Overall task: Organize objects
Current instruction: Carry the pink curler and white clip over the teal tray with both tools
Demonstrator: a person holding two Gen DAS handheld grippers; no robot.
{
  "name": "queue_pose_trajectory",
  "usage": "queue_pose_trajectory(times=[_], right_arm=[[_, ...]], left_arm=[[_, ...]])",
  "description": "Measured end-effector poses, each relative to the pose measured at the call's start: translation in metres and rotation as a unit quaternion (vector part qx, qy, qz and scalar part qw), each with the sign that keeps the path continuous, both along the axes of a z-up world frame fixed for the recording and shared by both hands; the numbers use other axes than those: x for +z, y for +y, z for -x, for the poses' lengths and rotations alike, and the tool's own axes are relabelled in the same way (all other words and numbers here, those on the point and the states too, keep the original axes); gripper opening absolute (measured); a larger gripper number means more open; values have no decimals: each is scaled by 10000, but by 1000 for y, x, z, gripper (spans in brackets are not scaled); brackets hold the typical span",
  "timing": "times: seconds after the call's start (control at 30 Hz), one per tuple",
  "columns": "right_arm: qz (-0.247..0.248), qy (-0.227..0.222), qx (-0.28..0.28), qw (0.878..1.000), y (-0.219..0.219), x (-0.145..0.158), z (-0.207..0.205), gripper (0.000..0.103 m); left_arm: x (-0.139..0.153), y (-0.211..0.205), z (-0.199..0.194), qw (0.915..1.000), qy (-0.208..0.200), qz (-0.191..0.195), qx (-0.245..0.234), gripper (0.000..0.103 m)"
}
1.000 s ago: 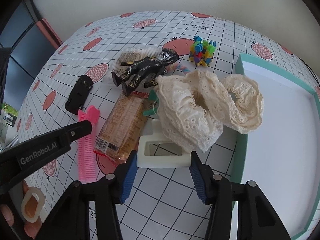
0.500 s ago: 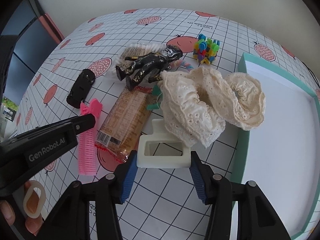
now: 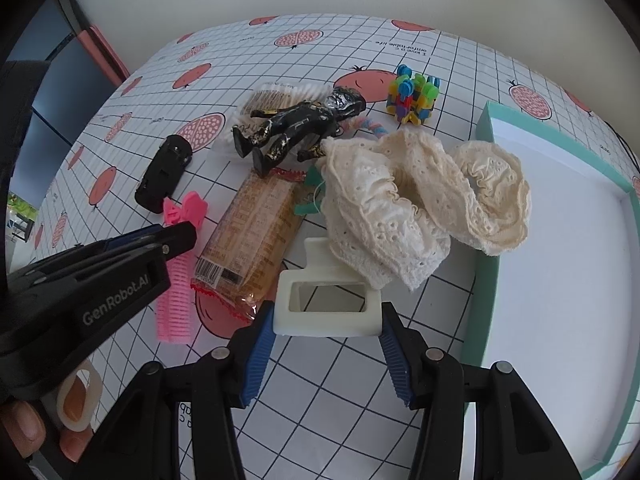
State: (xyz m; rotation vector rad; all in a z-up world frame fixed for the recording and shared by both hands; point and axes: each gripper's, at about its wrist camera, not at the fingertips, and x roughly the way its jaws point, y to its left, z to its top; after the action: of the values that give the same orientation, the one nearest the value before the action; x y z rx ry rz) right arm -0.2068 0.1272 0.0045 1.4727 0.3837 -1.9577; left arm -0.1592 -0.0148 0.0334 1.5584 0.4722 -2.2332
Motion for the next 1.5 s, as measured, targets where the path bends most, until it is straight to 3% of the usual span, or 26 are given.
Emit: queue_pose_trajectory(times=[0.13,0.47,0.6,0.8,1.1,1.5], right_arm=[[-46,-71,22,10000,5,2,0,54],[33,-168,224,9996,9,16,-6,54],[199,-155,234,9994,13,28,-7,54],[636,-91,170,9978,21,53,-6,54],[749,294,-354,9961,56,73,19,54],[456,657,-1618,9836,133,75,61,54]], left_arm=[[2,0,-2,9999,-13,-106,52,26],[31,3,-8,9993,285,37,221,26],[43,-2,-10,9985,421,156,316,26],[64,-8,-18,9952,883,-27,422,25],[85,9,-11,9900,1392,-38,203,25],[97,78,22,9809,1772,-529,-596,25]])
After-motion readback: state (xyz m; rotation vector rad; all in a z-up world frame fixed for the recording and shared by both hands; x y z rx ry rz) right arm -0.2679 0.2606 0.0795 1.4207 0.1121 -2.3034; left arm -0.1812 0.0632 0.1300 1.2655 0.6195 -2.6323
